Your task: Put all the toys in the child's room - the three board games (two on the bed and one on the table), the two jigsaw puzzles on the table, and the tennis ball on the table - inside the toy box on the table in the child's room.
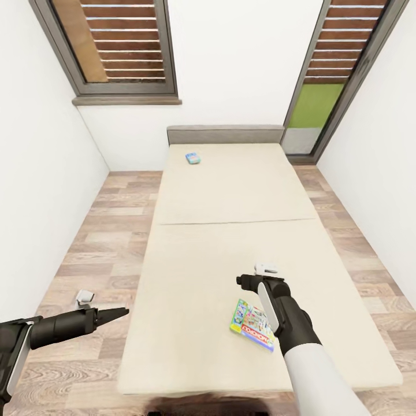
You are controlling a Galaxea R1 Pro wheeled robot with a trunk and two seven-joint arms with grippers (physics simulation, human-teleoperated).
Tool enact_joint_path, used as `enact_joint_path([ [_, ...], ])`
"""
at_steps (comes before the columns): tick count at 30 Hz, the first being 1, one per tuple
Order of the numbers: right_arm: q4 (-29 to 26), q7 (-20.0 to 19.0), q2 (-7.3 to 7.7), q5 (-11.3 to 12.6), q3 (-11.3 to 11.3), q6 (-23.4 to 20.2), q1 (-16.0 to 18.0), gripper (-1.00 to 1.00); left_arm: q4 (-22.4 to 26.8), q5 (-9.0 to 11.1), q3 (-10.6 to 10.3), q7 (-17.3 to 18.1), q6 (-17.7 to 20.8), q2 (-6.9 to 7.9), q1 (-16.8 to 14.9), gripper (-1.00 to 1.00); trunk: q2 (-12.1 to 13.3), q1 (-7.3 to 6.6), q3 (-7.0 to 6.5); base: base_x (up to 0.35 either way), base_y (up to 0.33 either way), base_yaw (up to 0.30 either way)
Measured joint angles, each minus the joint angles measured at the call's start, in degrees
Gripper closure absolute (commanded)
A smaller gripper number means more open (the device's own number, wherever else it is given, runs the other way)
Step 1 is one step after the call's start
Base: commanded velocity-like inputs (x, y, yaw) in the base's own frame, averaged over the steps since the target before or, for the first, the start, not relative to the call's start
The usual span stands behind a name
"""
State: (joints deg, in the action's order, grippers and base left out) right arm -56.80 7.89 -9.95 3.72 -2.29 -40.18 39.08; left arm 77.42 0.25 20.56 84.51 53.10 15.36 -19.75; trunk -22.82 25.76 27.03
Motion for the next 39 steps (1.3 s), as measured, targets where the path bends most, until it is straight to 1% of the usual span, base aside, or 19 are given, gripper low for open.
enact_joint_path([
  [20,0.2,0.0,0.00,0.0,0.0,0.0,0.0,-1.00,0.0,0.0,0.1,0.3,-0.1,0.00,0.0,-1.00,0.0,0.00,1.85,0.000,0.000,0.000],
  [32,0.3,0.0,0.00,0.0,0.0,0.0,0.0,-1.00,0.0,0.1,0.5,0.7,-0.3,0.29,0.0,-1.00,0.0,0.00,2.96,0.000,0.000,0.000],
  [37,0.3,0.1,0.00,0.0,0.0,0.1,0.0,-1.00,0.0,0.2,1.8,0.8,-0.3,0.51,0.0,-1.00,0.0,0.00,3.42,0.000,0.000,0.000],
  [39,0.3,0.1,0.00,0.0,0.0,0.2,0.0,-1.00,0.0,0.3,3.2,0.8,-0.3,0.59,0.0,-1.00,0.0,0.00,3.60,0.000,0.000,0.000],
])
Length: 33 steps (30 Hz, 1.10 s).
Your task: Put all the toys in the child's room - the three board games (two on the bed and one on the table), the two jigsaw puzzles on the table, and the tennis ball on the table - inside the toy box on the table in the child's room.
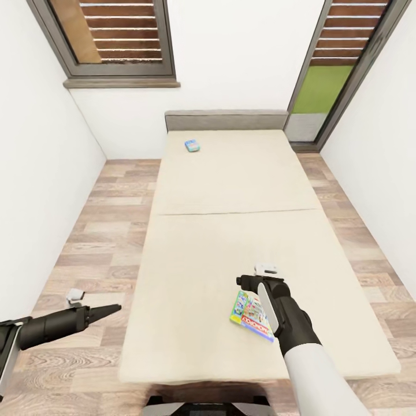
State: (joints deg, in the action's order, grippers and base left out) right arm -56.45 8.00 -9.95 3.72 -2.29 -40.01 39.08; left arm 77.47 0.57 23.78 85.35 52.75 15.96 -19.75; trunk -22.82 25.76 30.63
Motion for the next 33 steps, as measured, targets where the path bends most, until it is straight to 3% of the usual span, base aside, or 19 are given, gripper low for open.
enact_joint_path([
  [8,0.1,0.0,0.00,0.0,0.0,0.2,0.0,-1.00,0.1,0.0,5.4,1.1,0.0,0.22,0.0,-1.00,0.0,0.00,0.74,0.000,0.000,0.000],
  [11,0.3,0.0,0.00,0.0,0.0,0.2,0.0,-1.00,0.1,0.0,6.3,1.8,0.0,0.49,0.0,-1.00,0.0,0.00,1.02,0.000,0.000,0.000],
  [19,0.7,0.1,0.00,-0.1,0.0,0.3,0.0,-1.00,0.1,0.0,7.2,3.2,0.1,1.39,0.0,-1.00,0.0,0.00,1.76,0.000,0.000,0.000],
  [33,1.7,0.3,0.00,-0.1,-0.1,-0.2,0.2,-1.00,0.2,0.1,7.3,3.4,0.1,1.56,0.0,-1.00,0.0,0.00,3.05,0.000,0.000,0.000],
])
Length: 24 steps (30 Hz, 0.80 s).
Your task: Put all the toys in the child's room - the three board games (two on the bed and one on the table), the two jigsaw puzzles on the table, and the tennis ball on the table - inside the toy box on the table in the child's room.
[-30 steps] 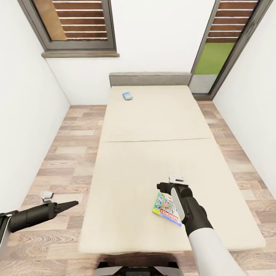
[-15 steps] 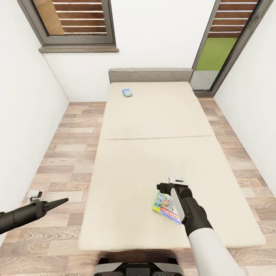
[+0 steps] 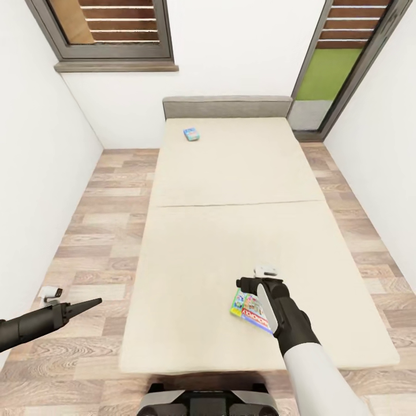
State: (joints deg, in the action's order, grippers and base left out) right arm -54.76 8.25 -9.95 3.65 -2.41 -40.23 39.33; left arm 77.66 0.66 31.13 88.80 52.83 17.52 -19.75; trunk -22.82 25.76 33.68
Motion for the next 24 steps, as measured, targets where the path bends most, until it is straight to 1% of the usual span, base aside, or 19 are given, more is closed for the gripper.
enact_joint_path([
  [4,0.2,0.0,0.00,0.0,0.0,-0.2,1.0,-1.00,0.0,0.0,-0.1,0.0,0.0,-0.03,0.0,-1.00,0.0,0.00,0.37,0.000,0.000,0.000],
  [7,0.7,0.0,0.00,-0.1,0.0,-0.4,3.0,-1.00,0.0,0.0,-0.1,0.0,0.0,-0.04,0.0,-1.00,0.0,0.00,0.65,0.000,0.000,0.000],
  [11,2.0,0.0,0.00,-0.1,0.0,-0.4,4.8,-1.00,0.0,0.0,0.0,0.0,0.0,-0.04,0.0,-1.00,0.0,0.00,1.02,0.000,0.000,0.000],
  [16,6.5,0.1,0.00,-0.3,0.0,-0.2,8.5,-1.00,0.0,-0.1,0.0,0.0,0.0,0.00,0.0,-1.00,0.0,0.00,1.48,0.000,0.000,0.000],
  [24,11.6,0.1,0.01,-0.5,0.0,0.2,12.3,-1.00,0.0,-0.2,0.0,0.0,0.0,0.04,0.0,-1.00,0.0,0.00,2.22,0.000,0.000,0.000],
])
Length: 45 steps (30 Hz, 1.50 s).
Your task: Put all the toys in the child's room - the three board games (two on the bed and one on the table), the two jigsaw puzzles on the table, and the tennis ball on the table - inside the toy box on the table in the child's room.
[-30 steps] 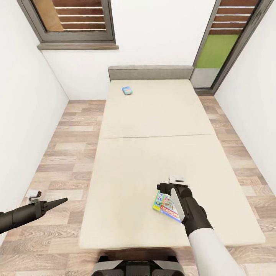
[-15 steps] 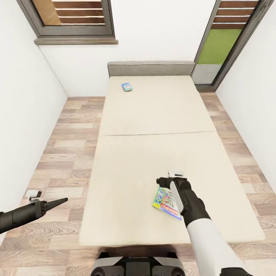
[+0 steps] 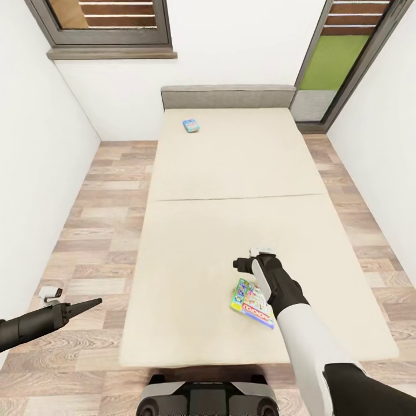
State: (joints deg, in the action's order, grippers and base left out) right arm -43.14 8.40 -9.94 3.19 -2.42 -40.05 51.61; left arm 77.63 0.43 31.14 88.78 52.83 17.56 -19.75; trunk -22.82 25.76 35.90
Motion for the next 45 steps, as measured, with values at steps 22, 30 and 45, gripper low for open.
enact_joint_path([
  [22,4.9,0.0,0.00,0.0,-0.1,0.8,1.8,-1.00,0.0,-0.1,0.0,0.0,0.0,0.05,0.0,-1.00,0.0,0.00,2.04,0.000,0.000,0.000],
  [30,5.0,0.0,0.00,-0.1,0.0,0.8,1.8,-1.00,0.0,-0.1,0.0,0.0,-0.1,0.08,0.0,-1.00,0.0,0.00,2.78,0.000,0.000,0.000],
  [45,4.9,0.1,0.00,-0.3,0.0,1.4,2.6,-1.00,0.0,-0.1,0.0,-0.1,-0.1,0.05,0.0,-1.00,0.0,0.00,4.16,0.000,0.000,0.000],
])
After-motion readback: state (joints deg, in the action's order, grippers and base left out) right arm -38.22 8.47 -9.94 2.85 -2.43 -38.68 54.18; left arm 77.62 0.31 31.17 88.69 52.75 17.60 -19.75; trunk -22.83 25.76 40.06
